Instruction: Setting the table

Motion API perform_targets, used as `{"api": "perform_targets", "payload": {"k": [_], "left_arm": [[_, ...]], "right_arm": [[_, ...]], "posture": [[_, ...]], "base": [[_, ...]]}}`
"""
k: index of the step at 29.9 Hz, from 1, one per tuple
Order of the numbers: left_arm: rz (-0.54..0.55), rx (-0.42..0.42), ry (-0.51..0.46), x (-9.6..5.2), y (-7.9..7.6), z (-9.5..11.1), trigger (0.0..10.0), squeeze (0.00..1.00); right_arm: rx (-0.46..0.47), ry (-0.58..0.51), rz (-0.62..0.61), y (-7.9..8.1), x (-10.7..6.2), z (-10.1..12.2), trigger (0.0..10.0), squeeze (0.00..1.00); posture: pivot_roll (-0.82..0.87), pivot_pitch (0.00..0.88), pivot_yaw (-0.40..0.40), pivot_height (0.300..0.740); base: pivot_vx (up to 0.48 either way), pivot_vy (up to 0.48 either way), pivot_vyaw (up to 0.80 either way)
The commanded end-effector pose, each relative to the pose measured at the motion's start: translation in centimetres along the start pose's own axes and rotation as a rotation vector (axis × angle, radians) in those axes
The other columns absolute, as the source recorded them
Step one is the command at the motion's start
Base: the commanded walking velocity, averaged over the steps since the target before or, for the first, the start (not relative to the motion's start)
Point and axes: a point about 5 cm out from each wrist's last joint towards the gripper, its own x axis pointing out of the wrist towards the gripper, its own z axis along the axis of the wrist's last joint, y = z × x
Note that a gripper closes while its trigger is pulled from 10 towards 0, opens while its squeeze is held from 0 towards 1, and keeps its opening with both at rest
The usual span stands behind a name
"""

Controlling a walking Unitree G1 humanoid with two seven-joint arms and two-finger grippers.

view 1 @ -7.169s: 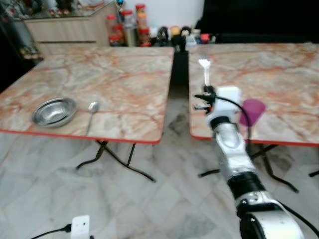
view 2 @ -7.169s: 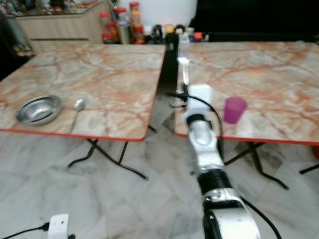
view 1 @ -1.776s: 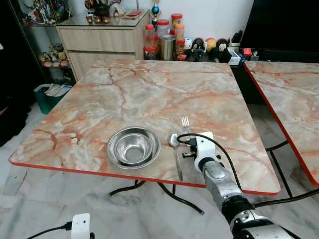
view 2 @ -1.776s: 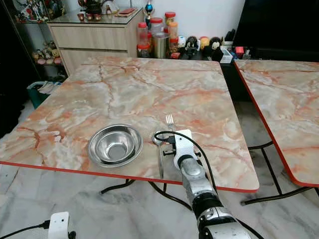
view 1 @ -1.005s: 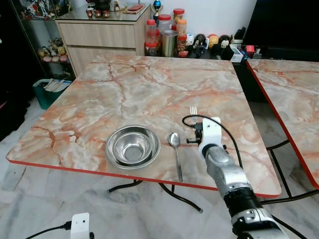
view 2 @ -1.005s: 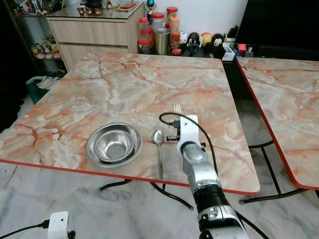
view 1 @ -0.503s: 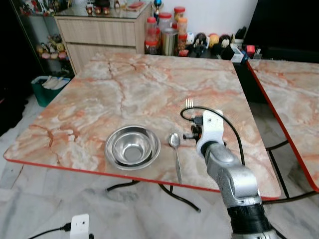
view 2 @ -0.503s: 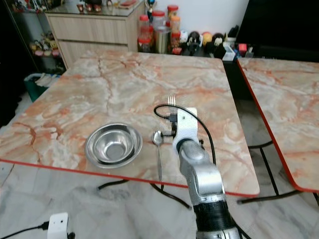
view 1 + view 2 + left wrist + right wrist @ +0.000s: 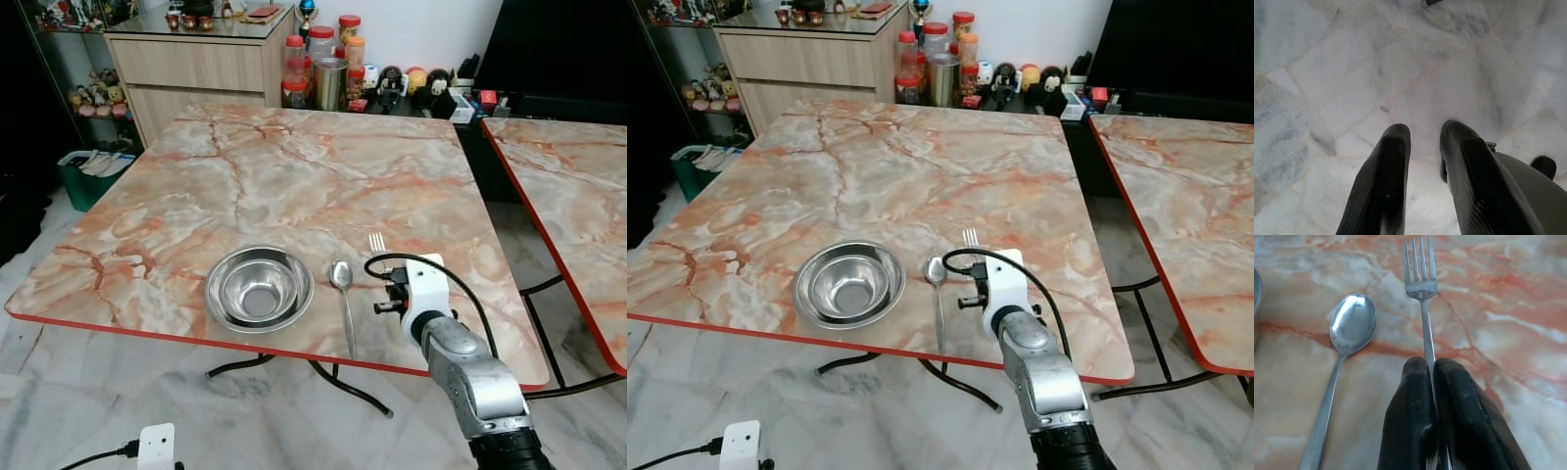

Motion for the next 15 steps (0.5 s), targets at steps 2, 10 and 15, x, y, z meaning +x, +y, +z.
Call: {"api": "perform_targets", "payload": {"k": [2,10,15], "left_arm": [[0.008,-0.012,0.009,-0.1,0.3,-0.3,10.0,0.0],[0.014,-0.007,0.011,-0.1,0.6,-0.4,10.0,0.0],[0.018,-0.007,0.018,-0.1,0.8,-0.5,10.0,0.0]], "right_arm": [[0.002,0.007,0.005,0.1,0.2,-0.8,10.0,0.0],[0.012,0.006,0.023,0.6,1.1,-1.4,10.0,0.0],[0.043,-0.003,0.023,0.8,1.7,-1.2,10.0,0.0]], "posture": [[0.04,0.0,-0.038,0.74],[0.05,0.0,-0.04,0.74],[0.06,0.0,-0.045,0.74]], "base": [[0.0,0.0,0.0],[0.0,0.0,0.0],[0.0,0.0,0.0]]}}
